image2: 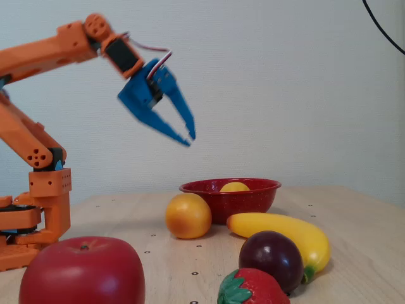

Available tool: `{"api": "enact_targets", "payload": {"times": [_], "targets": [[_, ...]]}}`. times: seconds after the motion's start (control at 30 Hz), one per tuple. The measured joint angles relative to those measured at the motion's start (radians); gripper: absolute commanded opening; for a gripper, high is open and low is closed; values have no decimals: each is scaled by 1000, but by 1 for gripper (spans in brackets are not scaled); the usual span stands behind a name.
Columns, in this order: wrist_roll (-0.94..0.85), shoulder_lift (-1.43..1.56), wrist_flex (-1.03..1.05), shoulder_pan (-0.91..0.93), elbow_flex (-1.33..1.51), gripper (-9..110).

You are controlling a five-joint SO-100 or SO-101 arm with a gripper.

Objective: Put the lemon in the red bowl.

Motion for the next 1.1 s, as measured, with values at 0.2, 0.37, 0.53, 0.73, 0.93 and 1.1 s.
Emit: {"api": "enact_targets", "payload": {"times": [0.2, 0.37, 0.53, 0.73, 0.93, 1.1], "targets": [[25, 245, -216, -44, 362, 0], [25, 416, -288, -74, 611, 0], [25, 603, -376, -81, 828, 0], [31, 765, -499, -78, 994, 0], [-15, 867, -419, -78, 1045, 0], [-46, 882, -364, -63, 1046, 0]]}}
